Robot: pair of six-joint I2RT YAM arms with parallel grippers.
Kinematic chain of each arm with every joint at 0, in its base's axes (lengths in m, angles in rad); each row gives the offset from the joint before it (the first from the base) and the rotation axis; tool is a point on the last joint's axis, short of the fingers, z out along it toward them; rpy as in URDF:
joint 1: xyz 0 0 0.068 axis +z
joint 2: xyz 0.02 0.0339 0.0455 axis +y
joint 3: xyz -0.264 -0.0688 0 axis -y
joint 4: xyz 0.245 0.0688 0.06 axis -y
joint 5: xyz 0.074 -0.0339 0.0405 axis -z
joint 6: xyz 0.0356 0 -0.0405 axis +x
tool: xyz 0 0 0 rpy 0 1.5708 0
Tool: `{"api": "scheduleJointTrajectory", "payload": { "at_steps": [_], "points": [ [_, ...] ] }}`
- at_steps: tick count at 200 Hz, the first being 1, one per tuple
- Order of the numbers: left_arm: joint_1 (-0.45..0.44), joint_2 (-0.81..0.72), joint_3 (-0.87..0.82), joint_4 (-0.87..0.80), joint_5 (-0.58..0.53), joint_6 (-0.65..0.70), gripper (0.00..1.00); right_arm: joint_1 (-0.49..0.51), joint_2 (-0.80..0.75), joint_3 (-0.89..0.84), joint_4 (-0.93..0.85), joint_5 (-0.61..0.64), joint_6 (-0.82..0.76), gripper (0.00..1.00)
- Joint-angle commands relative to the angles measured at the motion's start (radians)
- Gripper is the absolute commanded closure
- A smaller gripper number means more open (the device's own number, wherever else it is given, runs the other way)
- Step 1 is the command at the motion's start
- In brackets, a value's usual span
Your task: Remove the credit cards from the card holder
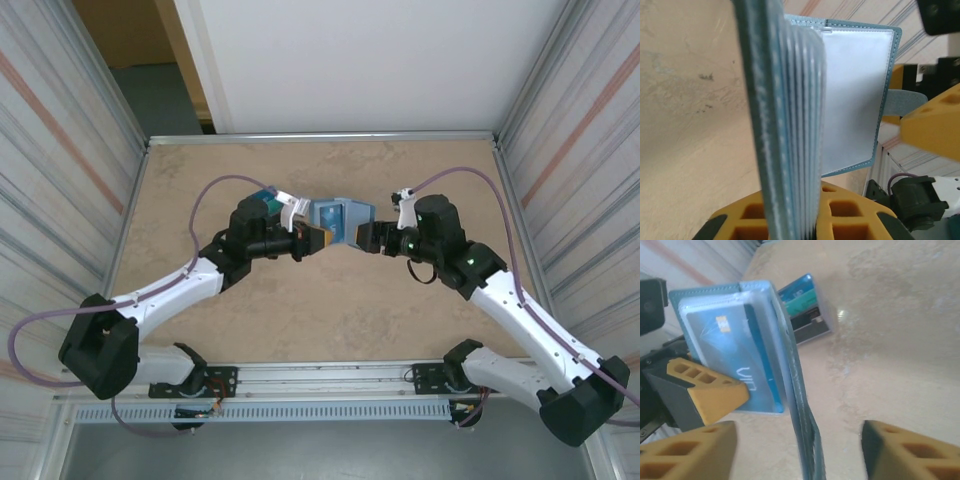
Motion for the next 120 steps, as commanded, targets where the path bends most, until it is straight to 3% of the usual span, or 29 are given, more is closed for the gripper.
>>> {"api": "scheduleJointTrajectory", "payload": {
  "at_steps": [1,46,120],
  "points": [
    [0.003,-0.028,-0.004,-0.067,-0.056,0.033,0.99,-0.017,-0.014,0.048,-0.105,0.102,0.023,0.21],
    [0.003,0.01,-0.027,-0.124,-0.1,-0.046,0.99,-0.017,-0.066,0.053,-0.163,0.232,0.05,0.0],
    [-0.062,0.148,-0.011,-0.206,-0.152,-0.197,0.99,-0.02,-0.145,0.031,-0.14,0.325,0.051,0.01]
  ]
}}
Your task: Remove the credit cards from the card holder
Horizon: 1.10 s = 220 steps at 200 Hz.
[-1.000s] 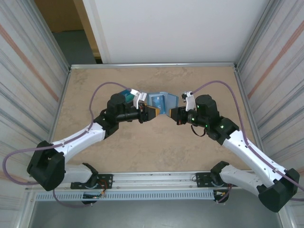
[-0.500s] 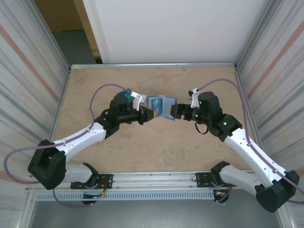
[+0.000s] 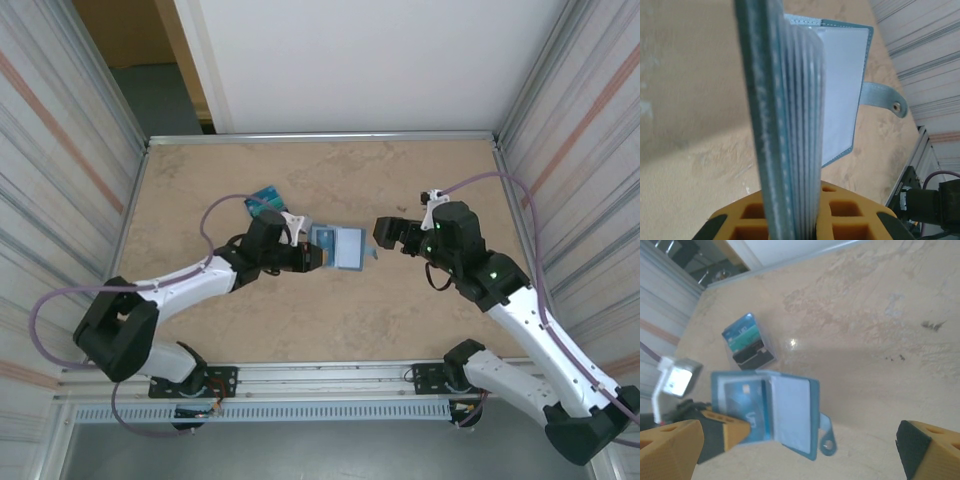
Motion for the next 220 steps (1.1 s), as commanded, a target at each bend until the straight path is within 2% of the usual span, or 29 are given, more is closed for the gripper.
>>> {"api": "scheduleJointTrajectory", "payload": {
  "at_steps": [1,43,143,175,203,220],
  "points": [
    [-0.024,0.029,0.01,-0.004,-0.022,-0.064,0.99,-0.01,-0.018,0.006,-0.007,0.058,0.017,0.01],
    [-0.044,0.115,0.037,0.04,0.029,-0.117,0.98,-0.013,0.042,-0.012,-0.029,0.017,0.036,0.0],
    [-0.045,0.27,-0.009,0.275,0.145,-0.293,0.92,-0.015,0.39,-0.001,0.067,-0.208,0.115,0.23],
    [-0.045,0.303,-0.02,0.306,0.14,-0.311,0.89,-0.017,0.472,0.012,0.09,-0.246,0.139,0.26],
    [-0.045,0.297,-0.01,0.228,0.108,-0.265,0.81,-0.018,0.517,0.003,0.115,-0.271,0.156,0.28],
    [-0.044,0.293,-0.003,0.183,0.089,-0.235,0.71,-0.02,0.538,-0.002,0.128,-0.279,0.163,0.32]
  ]
}}
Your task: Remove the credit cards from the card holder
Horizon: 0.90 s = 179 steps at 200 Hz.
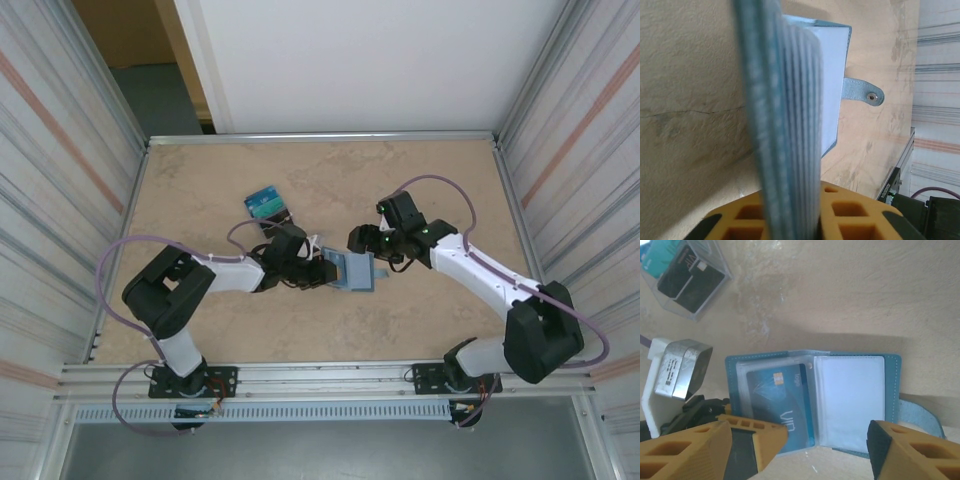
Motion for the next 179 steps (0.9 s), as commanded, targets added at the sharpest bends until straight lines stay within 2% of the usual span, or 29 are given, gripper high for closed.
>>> {"api": "scheduleJointTrajectory", "payload": {
  "at_steps": [1,43,74,104,131,155,179],
  "points": [
    [-0.003,-0.014,0.014,-0.053,-0.022,0.048,0.71,-0.007,0.025,0.006,0.031,-0.035,0.035,0.32],
    [0.0,-0.056,0.04,-0.203,-0.115,0.14,0.46,-0.011,0.04,0.0,0.048,-0.046,0.045,0.37],
    [0.0,-0.102,0.052,-0.292,-0.197,0.194,0.38,-0.013,0.034,-0.006,0.057,-0.047,0.046,0.39],
    [-0.002,-0.136,0.057,-0.338,-0.267,0.227,0.34,-0.015,0.044,-0.013,0.073,-0.077,0.039,0.48],
    [-0.013,-0.174,0.072,-0.417,-0.383,0.269,0.32,-0.009,0.073,-0.016,0.085,-0.141,0.033,0.6],
    [-0.033,-0.198,0.103,-0.477,-0.479,0.315,0.32,0.012,0.112,-0.006,0.073,-0.151,0.025,0.63],
    [-0.04,-0.187,0.124,-0.471,-0.48,0.343,0.38,0.025,0.154,0.012,0.053,-0.15,0.027,0.63]
  ]
}}
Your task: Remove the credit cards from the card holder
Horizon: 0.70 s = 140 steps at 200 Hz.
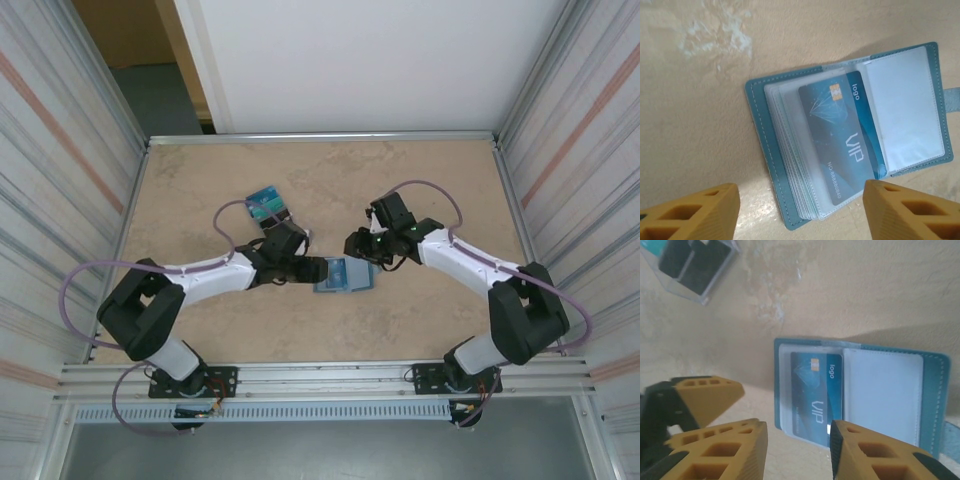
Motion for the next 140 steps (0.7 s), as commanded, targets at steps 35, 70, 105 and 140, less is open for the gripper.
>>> {"api": "scheduleJointTrajectory", "payload": {
  "at_steps": [35,70,105,140],
  "points": [
    [-0.017,0.033,0.062,-0.006,-0.055,0.08,0.5,0.018,0.105,0.016,-0.02,-0.059,0.005,0.68],
    [-0.031,0.078,0.079,0.025,-0.034,0.114,0.56,0.019,0.15,0.009,-0.014,-0.081,0.012,0.71],
    [-0.037,0.122,0.1,0.029,-0.006,0.149,0.62,0.015,0.168,-0.017,0.015,-0.105,0.024,0.73],
    [-0.043,0.151,0.119,0.027,0.011,0.169,0.67,0.002,0.184,-0.045,0.053,-0.132,0.037,0.74]
  ]
}}
